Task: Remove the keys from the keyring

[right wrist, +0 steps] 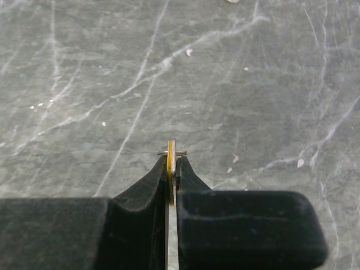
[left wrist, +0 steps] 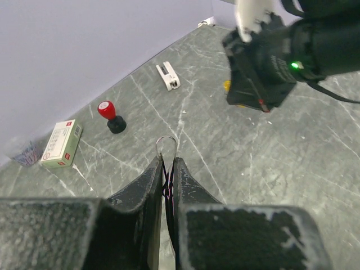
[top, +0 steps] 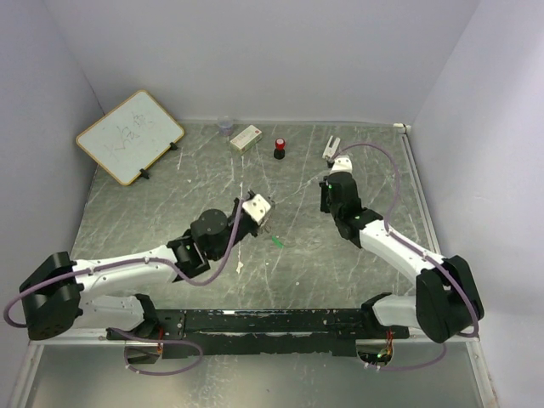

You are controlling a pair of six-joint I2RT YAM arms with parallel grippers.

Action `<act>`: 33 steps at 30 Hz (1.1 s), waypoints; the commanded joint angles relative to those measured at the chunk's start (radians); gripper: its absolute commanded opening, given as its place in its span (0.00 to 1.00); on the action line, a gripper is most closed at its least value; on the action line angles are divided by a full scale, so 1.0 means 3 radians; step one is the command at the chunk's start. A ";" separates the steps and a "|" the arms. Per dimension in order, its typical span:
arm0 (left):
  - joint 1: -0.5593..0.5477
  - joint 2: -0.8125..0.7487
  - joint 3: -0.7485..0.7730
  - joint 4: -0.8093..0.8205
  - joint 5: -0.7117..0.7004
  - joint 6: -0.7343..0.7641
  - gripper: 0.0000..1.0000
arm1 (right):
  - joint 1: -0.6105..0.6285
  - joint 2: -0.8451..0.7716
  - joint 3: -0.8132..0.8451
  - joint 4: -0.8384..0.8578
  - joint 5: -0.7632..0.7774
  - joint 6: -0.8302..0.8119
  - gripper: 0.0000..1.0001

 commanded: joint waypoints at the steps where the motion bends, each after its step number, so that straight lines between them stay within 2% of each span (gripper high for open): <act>1: 0.0418 0.0133 0.0217 0.0320 0.0650 -0.0409 0.07 | -0.0162 0.0142 -0.0075 0.0221 -0.0157 0.0159 0.00; 7: 0.0875 0.0334 0.0253 0.0381 0.1265 -0.0829 0.07 | -0.0215 0.0569 -0.0023 0.0456 -0.0385 0.0194 0.00; 11: 0.1273 0.0433 0.0129 0.0741 0.1796 -0.1267 0.07 | -0.0215 0.0910 0.0024 0.0612 -0.0423 0.0195 0.00; 19: 0.1388 0.0459 0.0056 0.0553 0.1960 -0.1299 0.07 | -0.0218 0.1347 0.0095 0.0883 -0.0515 0.0178 0.00; 25: 0.1423 0.0701 0.0242 0.0065 0.1693 -0.1266 0.07 | -0.0216 0.1458 0.0150 0.0950 -0.0593 0.0198 0.01; 28: 0.1441 0.0812 0.0314 -0.0112 0.1552 -0.1308 0.07 | -0.0210 0.1463 0.0154 0.0935 -0.0606 0.0191 0.07; 32: 0.1453 0.0871 0.0300 -0.0089 0.1528 -0.1307 0.07 | -0.0201 0.1372 0.0109 0.0934 -0.0614 0.0164 0.31; 33: 0.1453 0.0877 0.0300 -0.0081 0.1522 -0.1300 0.07 | -0.0199 0.1343 0.0096 0.0935 -0.0605 0.0154 0.35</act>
